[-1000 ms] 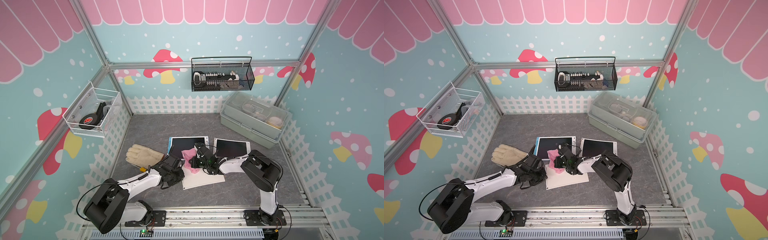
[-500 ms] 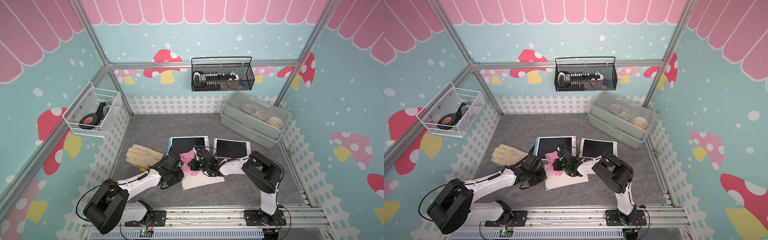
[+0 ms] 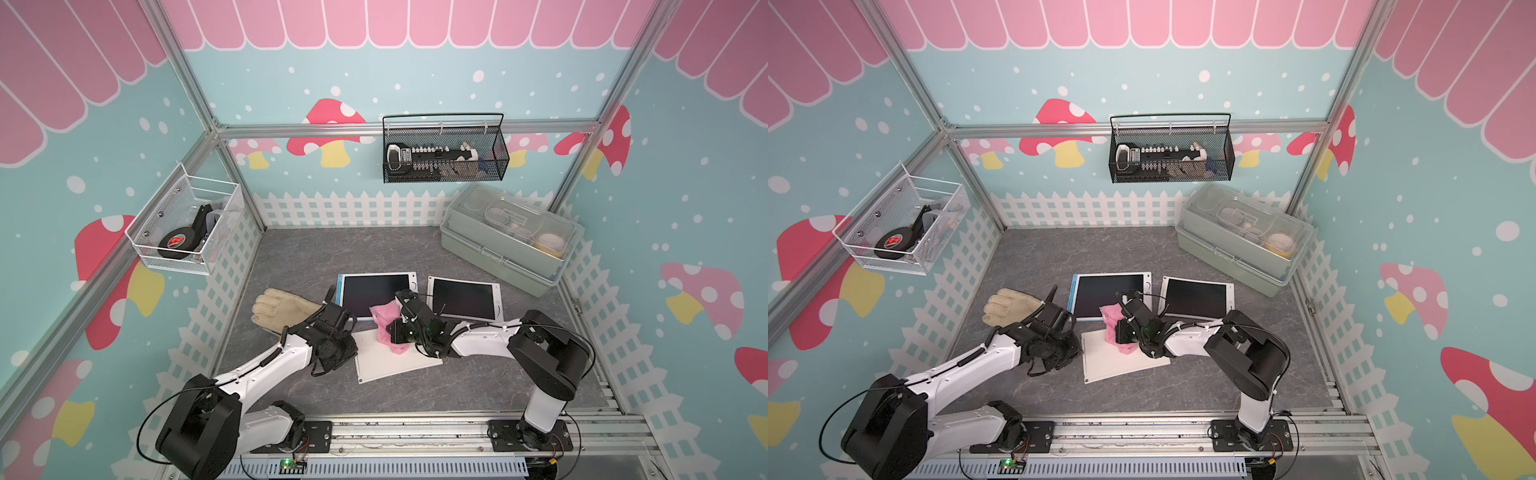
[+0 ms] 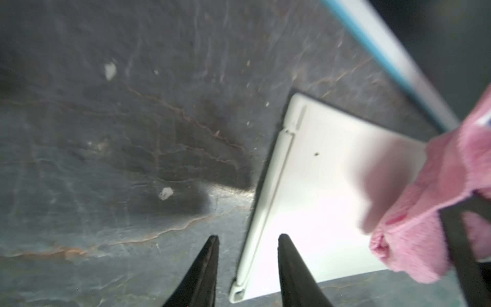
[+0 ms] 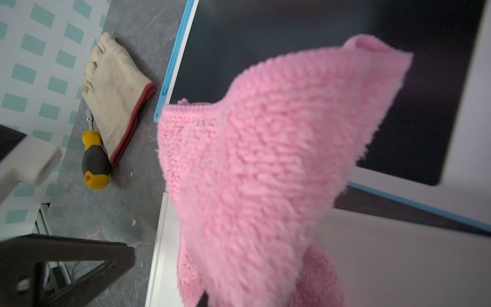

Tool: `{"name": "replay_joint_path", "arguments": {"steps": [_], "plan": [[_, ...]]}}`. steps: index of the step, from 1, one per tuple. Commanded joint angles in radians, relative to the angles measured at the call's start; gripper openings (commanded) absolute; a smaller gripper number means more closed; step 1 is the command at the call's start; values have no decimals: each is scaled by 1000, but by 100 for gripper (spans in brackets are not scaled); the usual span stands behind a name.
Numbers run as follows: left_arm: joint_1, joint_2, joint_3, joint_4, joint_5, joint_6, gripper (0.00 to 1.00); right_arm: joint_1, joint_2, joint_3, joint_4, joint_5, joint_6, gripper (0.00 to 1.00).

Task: Wipe the drawing tablet
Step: Wipe the dirt from the drawing tablet.

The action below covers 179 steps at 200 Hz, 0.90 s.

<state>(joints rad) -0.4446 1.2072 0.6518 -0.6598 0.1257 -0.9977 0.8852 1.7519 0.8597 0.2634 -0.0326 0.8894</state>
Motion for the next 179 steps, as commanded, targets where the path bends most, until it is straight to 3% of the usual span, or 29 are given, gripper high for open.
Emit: {"name": "replay_joint_path", "arguments": {"steps": [1, 21, 46, 115, 179], "plan": [[66, 10, 67, -53, 23, 48, 37, -3, -49, -1, -7, 40, -18, 0], [102, 60, 69, -9, 92, 58, 33, 10, -55, 21, -55, 59, -30, 0], [78, 79, 50, 69, 159, 26, 31, 12, -42, 43, -107, 91, -10, 0], [-43, 94, 4, 40, 88, -27, 18, 12, -14, 40, -148, 98, 17, 0], [-69, -36, -155, 72, 60, -96, 40, 22, 59, 164, -164, 21, -18, 0]]}}
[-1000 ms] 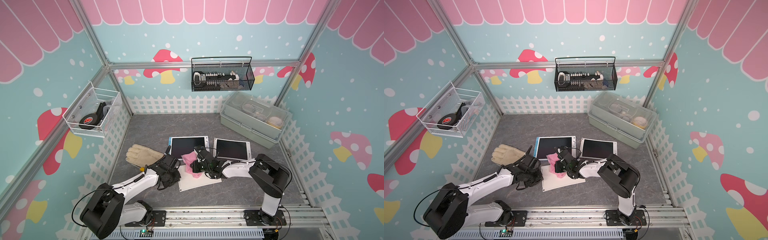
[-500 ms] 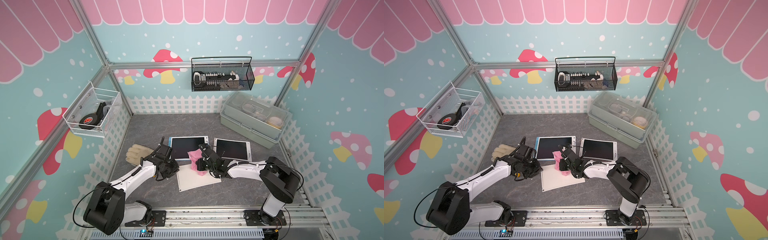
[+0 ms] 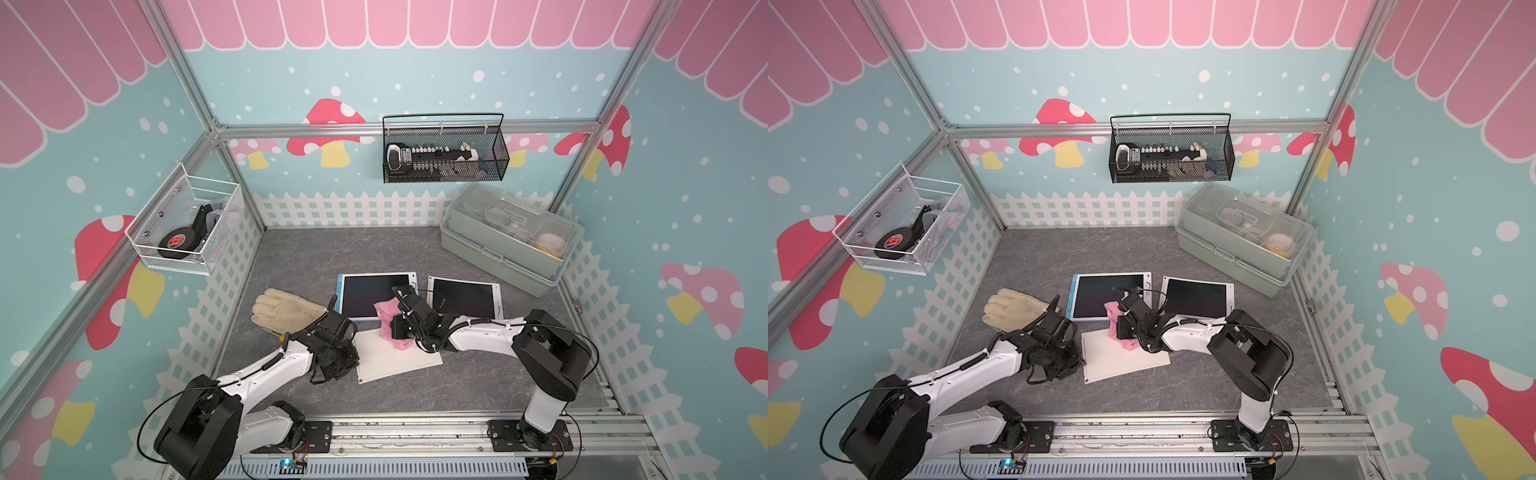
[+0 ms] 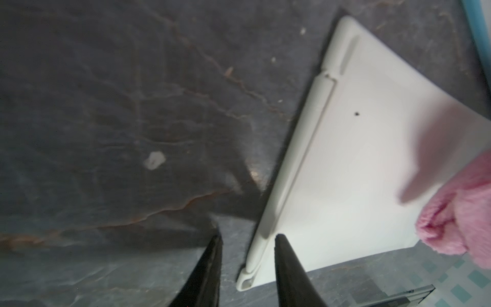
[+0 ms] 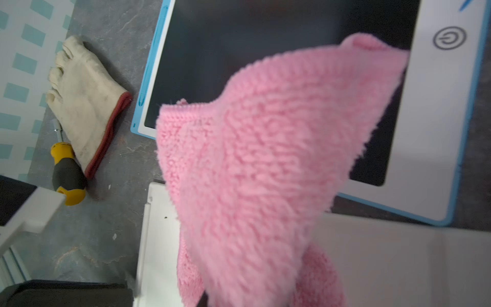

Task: Wipe the drawing tablet
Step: Wipe the dirt from the drawing tablet.

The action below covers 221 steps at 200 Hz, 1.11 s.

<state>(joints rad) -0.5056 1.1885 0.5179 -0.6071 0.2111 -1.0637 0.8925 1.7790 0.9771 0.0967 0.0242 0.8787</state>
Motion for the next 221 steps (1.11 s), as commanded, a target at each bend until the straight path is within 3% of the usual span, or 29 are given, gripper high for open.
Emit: {"name": "replay_joint_path", "arguments": {"steps": [1, 70, 154, 221], "plan": [[-8, -16, -22, 21, -25, -30, 41, 16, 32, 48, 4, -38, -7, 0], [-60, 30, -34, 89, -9, -39, 43, 78, 112, 86, 51, -92, 27, 0], [-96, 163, -85, 60, -79, -22, 24, 89, 286, 199, 186, -200, 109, 0], [-105, 145, -90, 32, -84, -8, 19, 92, 481, 371, 354, -319, 206, 0]]}}
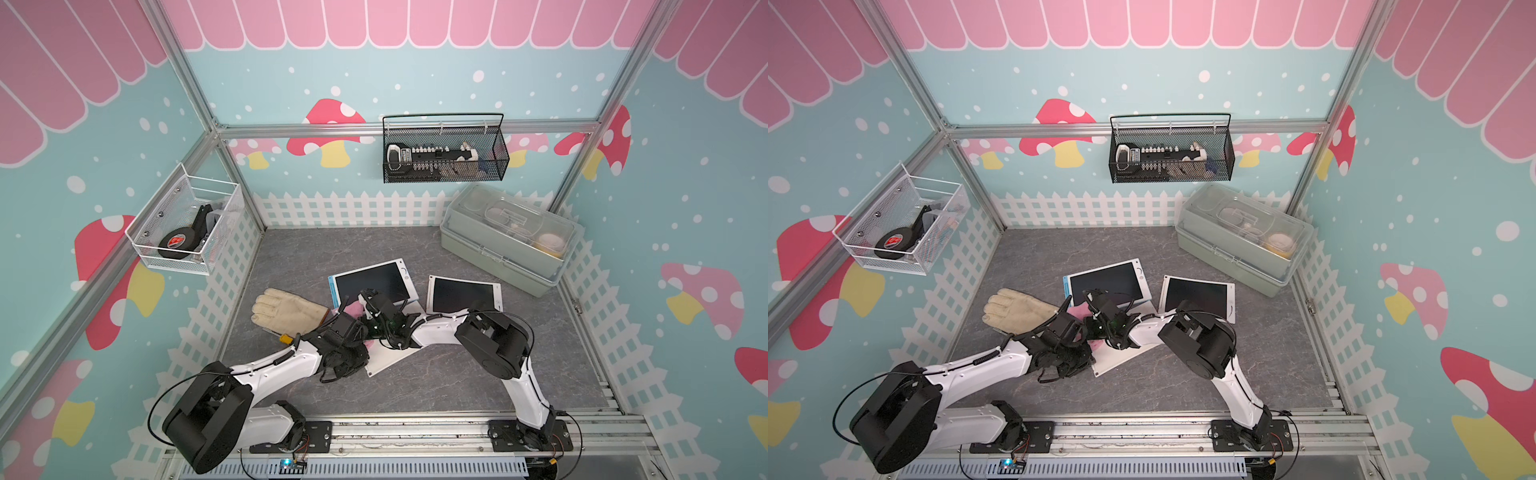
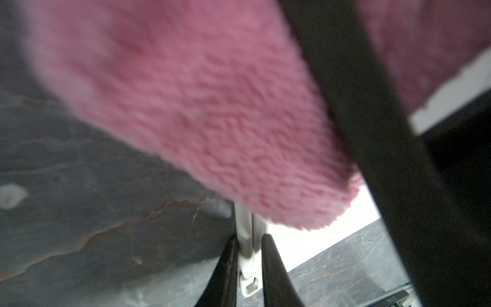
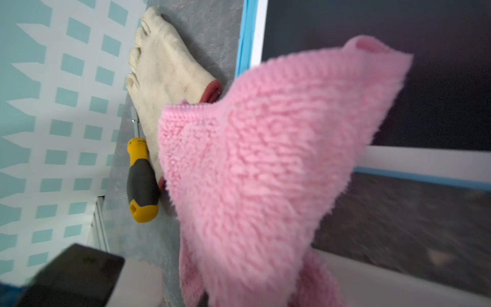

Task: Wipe the drawing tablet
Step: Wipe the dirt from the drawing tablet.

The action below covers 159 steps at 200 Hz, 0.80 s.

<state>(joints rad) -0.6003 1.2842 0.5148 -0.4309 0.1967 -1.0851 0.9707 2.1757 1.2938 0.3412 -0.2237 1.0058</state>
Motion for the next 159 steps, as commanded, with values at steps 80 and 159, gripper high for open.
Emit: {"name": "replay_joint_path", "arguments": {"steps": [80, 159], "plan": [[-12, 8, -85, -175, -79, 34, 19, 20, 208, 134, 658, -253, 331, 0], [8, -218, 126, -391, -110, 42, 27, -53, -50, -102, 740, -53, 184, 0]]}}
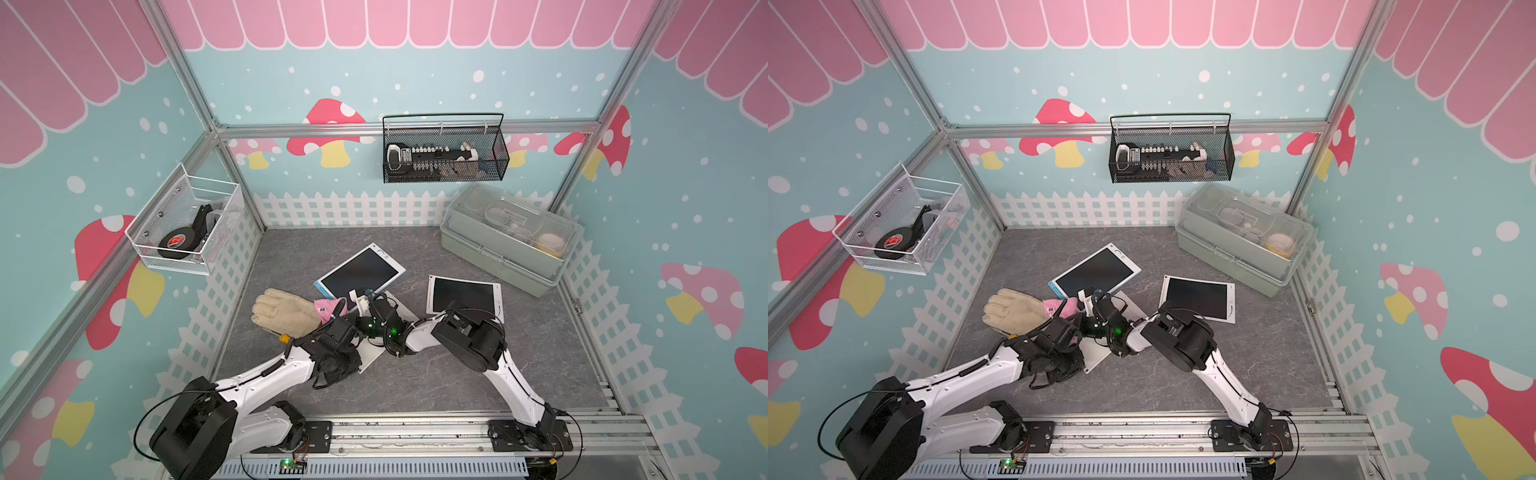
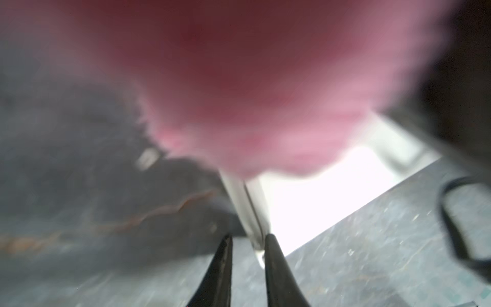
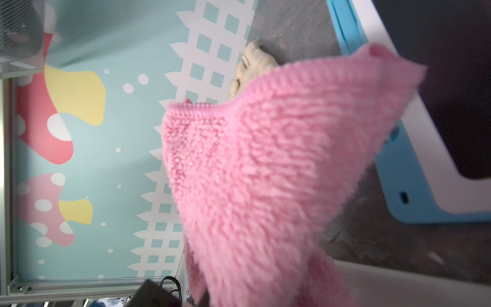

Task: Wipe the drawing tablet
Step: Wipe the dirt from the drawing tablet.

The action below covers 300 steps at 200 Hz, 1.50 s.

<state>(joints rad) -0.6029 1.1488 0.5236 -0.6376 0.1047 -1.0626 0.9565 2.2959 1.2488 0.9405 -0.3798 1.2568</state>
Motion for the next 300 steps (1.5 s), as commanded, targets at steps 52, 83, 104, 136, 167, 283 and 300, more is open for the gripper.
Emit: {"name": "replay_joint_path", "arguments": {"steps": [52, 83, 104, 136, 167, 283, 300], "plan": [[348, -85, 331, -324, 90, 161, 33, -96, -460, -248, -100, 383, -338, 0], [437, 62, 381, -298, 123, 242, 34, -59, -529, -198, -473, 480, -476, 0], [451, 138, 368, -269, 112, 260, 34, -25, -541, -174, -662, 566, -494, 0], [454, 202, 290, -165, 128, 250, 34, 6, -513, -187, -758, 591, -478, 0], [454, 283, 267, -103, 132, 266, 34, 25, -487, -143, -898, 670, -526, 0], [450, 394, 195, -8, 130, 292, 31, 203, -323, -42, -1059, 940, -750, 0], [447, 392, 185, 1, 130, 286, 29, 203, -307, -39, -1047, 870, -756, 0]]}}
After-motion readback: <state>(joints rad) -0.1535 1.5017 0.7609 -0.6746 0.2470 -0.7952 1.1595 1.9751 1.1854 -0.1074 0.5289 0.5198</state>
